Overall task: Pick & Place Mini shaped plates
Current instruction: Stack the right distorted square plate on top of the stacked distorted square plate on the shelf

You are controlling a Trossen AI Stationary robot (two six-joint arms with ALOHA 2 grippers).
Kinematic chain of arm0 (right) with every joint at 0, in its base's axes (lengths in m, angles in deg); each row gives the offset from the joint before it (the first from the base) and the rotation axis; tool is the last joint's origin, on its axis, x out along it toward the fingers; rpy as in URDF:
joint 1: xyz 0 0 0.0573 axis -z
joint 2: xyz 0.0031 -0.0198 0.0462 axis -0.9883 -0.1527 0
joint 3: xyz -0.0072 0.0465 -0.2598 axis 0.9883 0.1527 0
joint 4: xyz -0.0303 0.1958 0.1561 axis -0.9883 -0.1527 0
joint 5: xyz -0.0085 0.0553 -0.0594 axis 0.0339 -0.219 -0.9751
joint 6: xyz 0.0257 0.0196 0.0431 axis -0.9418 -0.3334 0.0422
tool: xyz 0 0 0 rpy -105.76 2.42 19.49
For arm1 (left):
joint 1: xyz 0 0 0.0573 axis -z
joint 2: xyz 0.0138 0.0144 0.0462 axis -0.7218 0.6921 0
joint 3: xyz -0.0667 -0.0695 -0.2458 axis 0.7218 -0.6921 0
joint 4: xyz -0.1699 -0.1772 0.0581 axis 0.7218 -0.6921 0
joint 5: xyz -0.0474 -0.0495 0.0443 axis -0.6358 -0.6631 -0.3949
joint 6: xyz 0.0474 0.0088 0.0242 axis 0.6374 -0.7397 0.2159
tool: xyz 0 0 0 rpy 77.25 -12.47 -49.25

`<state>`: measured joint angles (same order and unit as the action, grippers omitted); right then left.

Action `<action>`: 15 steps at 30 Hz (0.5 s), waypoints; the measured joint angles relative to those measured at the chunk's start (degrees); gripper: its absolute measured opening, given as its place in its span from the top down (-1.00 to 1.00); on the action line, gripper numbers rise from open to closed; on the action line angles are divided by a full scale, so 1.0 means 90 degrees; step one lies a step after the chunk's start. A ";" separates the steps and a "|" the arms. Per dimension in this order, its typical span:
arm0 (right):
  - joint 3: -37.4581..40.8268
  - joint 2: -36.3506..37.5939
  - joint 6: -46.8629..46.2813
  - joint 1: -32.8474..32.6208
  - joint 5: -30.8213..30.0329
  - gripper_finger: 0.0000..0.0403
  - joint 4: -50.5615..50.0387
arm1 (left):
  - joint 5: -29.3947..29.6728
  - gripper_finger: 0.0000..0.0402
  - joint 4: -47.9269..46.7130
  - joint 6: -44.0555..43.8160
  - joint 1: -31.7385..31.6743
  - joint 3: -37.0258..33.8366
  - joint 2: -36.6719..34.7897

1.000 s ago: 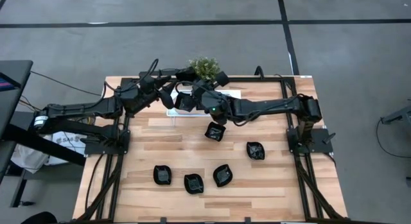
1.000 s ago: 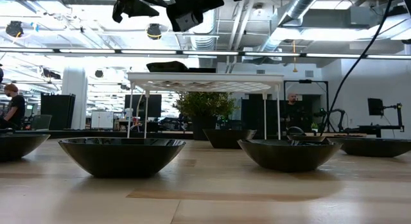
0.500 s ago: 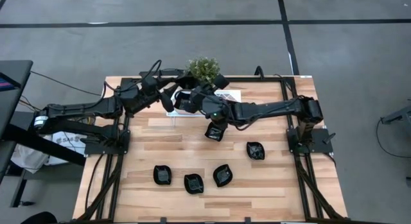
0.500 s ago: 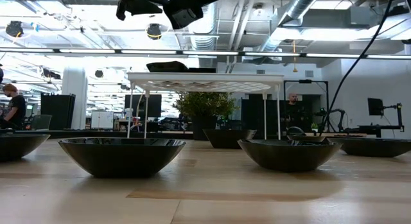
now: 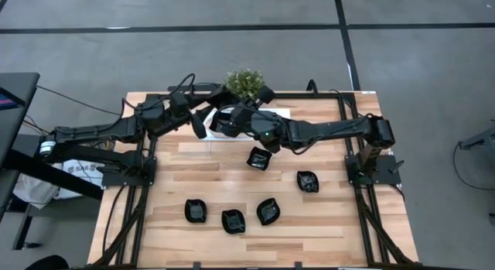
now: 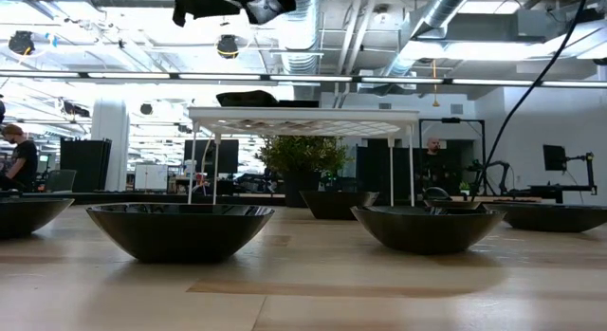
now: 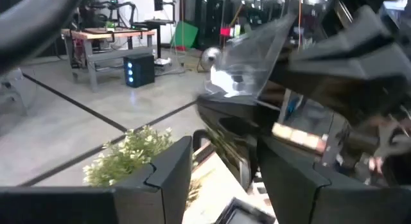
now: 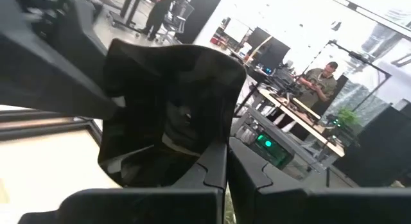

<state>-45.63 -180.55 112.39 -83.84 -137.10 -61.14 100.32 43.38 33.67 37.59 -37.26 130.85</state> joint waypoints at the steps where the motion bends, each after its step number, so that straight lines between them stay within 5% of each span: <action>1: 0.0000 0.0009 -0.0011 -0.0001 0.0023 1.00 0.0004 | 0.0001 0.12 0.0080 -0.0079 0.0000 0.0000 0.0001; 8: 0.0000 -0.0036 -0.0165 -0.0006 0.0139 1.00 0.0011 | -0.0001 0.16 0.0259 -0.0201 -0.0006 0.0000 0.0013; 15: 0.0000 -0.0032 -0.0181 -0.0006 0.0138 1.00 0.0010 | 0.0003 0.49 0.0257 -0.0246 -0.0012 0.0000 0.0013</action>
<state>-45.63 -180.84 110.76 -83.89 -135.86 -61.05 100.35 45.70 31.46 37.47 -37.26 130.97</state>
